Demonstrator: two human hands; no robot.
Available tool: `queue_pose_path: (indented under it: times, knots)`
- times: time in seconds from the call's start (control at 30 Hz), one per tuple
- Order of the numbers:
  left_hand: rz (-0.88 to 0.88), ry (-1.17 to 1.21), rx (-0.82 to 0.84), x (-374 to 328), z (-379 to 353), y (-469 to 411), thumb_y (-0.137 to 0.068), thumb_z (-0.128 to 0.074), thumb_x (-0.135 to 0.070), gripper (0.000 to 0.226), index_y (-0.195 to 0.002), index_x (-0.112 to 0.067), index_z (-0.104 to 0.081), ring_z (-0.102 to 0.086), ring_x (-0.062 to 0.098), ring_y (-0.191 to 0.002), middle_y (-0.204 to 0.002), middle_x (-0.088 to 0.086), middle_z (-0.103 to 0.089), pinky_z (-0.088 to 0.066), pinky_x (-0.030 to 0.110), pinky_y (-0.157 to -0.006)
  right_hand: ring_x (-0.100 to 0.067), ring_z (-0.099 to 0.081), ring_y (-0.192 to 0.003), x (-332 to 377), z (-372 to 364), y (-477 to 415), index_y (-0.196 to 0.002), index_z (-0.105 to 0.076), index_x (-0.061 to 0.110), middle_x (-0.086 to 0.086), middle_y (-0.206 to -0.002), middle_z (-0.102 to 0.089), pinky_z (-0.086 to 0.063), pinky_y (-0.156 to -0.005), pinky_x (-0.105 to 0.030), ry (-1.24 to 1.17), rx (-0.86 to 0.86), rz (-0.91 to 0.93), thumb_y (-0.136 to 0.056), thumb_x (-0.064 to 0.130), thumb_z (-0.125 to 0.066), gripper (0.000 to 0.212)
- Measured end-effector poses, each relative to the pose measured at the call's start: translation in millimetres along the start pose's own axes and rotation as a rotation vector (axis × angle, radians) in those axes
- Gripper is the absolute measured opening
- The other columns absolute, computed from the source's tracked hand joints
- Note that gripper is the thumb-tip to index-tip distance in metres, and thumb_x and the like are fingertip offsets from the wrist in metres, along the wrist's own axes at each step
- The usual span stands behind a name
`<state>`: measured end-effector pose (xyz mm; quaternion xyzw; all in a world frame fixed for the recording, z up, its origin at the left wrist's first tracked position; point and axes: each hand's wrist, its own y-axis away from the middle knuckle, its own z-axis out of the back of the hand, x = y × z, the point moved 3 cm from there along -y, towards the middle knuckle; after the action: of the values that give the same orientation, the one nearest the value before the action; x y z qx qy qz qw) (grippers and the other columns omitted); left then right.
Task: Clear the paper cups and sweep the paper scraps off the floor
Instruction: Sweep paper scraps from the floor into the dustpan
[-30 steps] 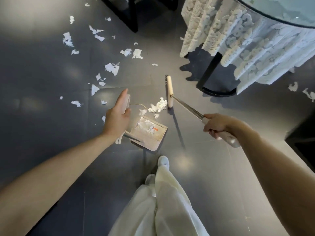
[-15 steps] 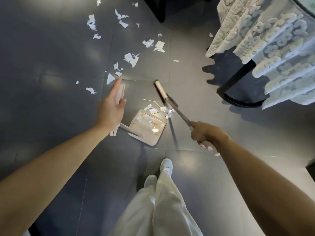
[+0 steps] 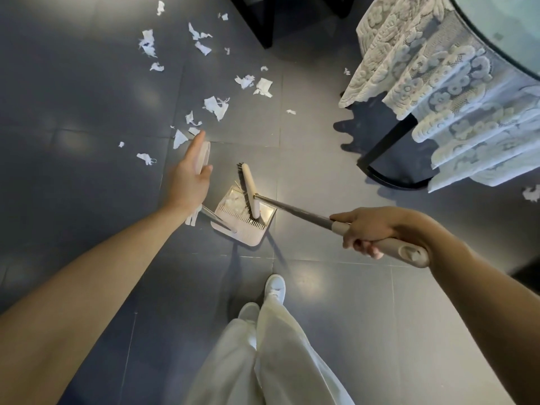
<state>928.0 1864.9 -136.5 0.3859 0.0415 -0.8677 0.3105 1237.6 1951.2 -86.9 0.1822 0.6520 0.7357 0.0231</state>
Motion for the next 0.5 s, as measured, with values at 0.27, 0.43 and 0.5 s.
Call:
queue_pose_path:
  times: [0.27,0.43,0.5]
  knots:
    - [0.020,-0.017,-0.010,1.6,10.8,18.5,-0.098,-0.049,-0.012,0.063,-0.149,-0.041,-0.025,-0.052,0.032,-0.120,-0.143,-0.003,-0.050,-0.042,0.038,-0.099,-0.009,-0.044,-0.043,25.0,10.0,-6.4,-0.139,-0.041,0.021,-0.009,-0.062,-0.050,-0.044,-0.040,-0.020,0.030,-0.095,0.090,-0.092,-0.001,-0.052,0.053]
    - [0.066,0.017,-0.073,8.1,22.3,30.7,-0.098,-0.049,-0.009,0.061,-0.149,-0.036,-0.029,-0.054,0.027,-0.112,-0.143,-0.005,-0.050,-0.036,0.023,-0.094,-0.018,-0.052,-0.056,47.8,7.0,-31.3,-0.137,-0.043,0.016,-0.014,-0.074,-0.058,-0.050,-0.056,-0.031,0.198,-0.186,0.181,-0.090,0.001,-0.056,0.050]
    - [0.079,0.023,-0.083,8.5,26.1,32.7,-0.098,-0.049,-0.008,0.061,-0.148,-0.036,-0.030,-0.057,0.022,-0.098,-0.141,-0.005,-0.051,-0.031,0.009,-0.081,-0.020,-0.055,-0.060,53.8,-8.4,-45.0,-0.137,-0.043,0.015,-0.015,-0.078,-0.063,-0.051,-0.060,-0.033,0.289,-0.235,0.202,-0.089,0.001,-0.053,0.051]
